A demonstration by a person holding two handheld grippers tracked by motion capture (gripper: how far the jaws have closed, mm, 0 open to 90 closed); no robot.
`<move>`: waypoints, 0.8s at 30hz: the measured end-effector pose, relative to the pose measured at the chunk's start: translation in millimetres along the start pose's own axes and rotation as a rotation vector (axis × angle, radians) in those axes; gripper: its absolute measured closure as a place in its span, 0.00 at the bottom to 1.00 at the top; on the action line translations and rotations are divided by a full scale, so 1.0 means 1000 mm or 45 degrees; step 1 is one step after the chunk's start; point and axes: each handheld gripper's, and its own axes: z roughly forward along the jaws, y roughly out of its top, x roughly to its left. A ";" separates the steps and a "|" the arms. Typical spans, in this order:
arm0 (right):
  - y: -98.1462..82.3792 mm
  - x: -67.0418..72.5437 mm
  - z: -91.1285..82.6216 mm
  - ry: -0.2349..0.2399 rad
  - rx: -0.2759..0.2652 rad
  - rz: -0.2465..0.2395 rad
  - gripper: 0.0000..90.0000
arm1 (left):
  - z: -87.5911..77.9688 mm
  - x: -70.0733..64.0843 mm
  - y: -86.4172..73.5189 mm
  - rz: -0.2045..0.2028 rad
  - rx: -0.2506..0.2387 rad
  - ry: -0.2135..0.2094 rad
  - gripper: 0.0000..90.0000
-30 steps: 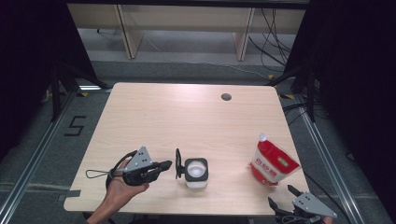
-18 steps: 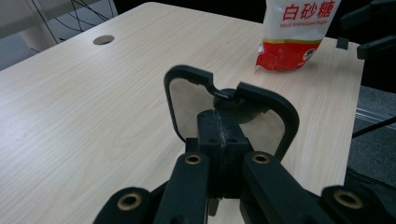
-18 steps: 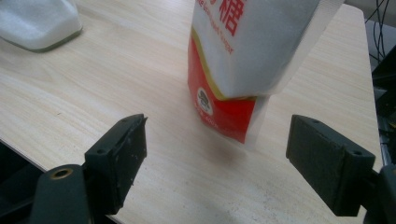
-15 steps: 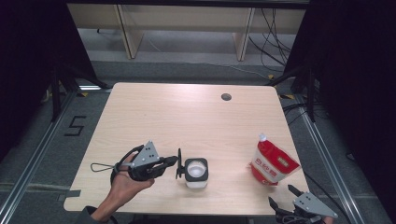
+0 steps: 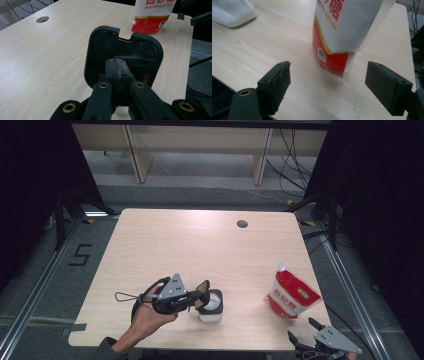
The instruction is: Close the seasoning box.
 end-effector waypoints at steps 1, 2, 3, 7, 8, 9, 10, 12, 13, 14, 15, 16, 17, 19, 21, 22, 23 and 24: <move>0.000 0.000 0.000 0.001 0.000 0.000 0.24 | 0.001 0.000 0.000 0.008 0.009 0.002 0.99; 0.000 0.000 0.000 0.001 0.001 -0.001 0.24 | 0.002 -0.001 0.000 0.009 0.005 -0.002 0.99; 0.000 0.001 0.000 0.009 0.014 0.022 0.24 | -0.002 -0.003 -0.001 -0.025 0.034 0.174 0.99; 0.000 0.002 -0.001 -0.002 0.010 0.028 0.24 | -0.001 -0.002 -0.002 0.015 0.035 0.303 0.99; 0.000 0.000 0.000 0.001 -0.001 -0.003 0.24 | -0.001 -0.002 -0.002 0.017 0.033 0.371 0.99; 0.000 0.000 0.000 0.001 -0.001 -0.003 0.24 | 0.007 -0.001 -0.003 0.011 0.043 0.006 0.99; 0.000 0.003 -0.001 0.003 0.017 0.034 0.24 | 0.010 -0.003 -0.004 -0.040 0.030 -0.036 0.99; 0.000 0.001 -0.001 0.003 0.011 0.002 0.24 | 0.008 -0.001 -0.004 0.007 0.038 0.126 0.99; 0.000 0.001 0.000 0.011 0.006 0.005 0.24 | 0.015 -0.004 -0.006 -0.069 0.029 -0.040 0.99; 0.000 0.001 0.000 0.011 0.006 0.006 0.24 | 0.016 -0.003 -0.006 -0.045 0.034 -0.042 0.99; 0.000 0.001 0.000 0.011 0.005 0.005 0.24 | 0.017 -0.004 -0.006 -0.060 0.032 -0.038 0.99; 0.000 0.001 0.000 0.012 0.006 0.006 0.24 | 0.018 -0.002 -0.007 -0.019 0.038 -0.035 0.99; 0.000 0.001 0.000 0.012 0.005 0.007 0.24 | 0.019 -0.002 -0.007 -0.030 0.043 -0.039 0.99; 0.000 0.001 0.000 0.008 -0.004 0.000 0.24 | 0.022 -0.004 -0.010 -0.060 0.045 -0.051 0.99; 0.000 0.002 -0.001 0.021 0.017 0.019 0.24 | 0.022 -0.003 -0.009 -0.071 0.051 -0.055 0.99; 0.000 0.001 0.000 0.013 0.009 0.007 0.24 | 0.022 -0.004 -0.010 -0.075 0.043 -0.052 0.99; 0.000 0.001 0.000 0.012 0.009 0.006 0.24 | 0.022 -0.003 -0.010 -0.074 0.044 -0.052 0.99; 0.000 0.001 0.000 0.006 0.001 -0.002 0.24 | 0.022 -0.004 -0.010 -0.078 0.045 -0.051 0.99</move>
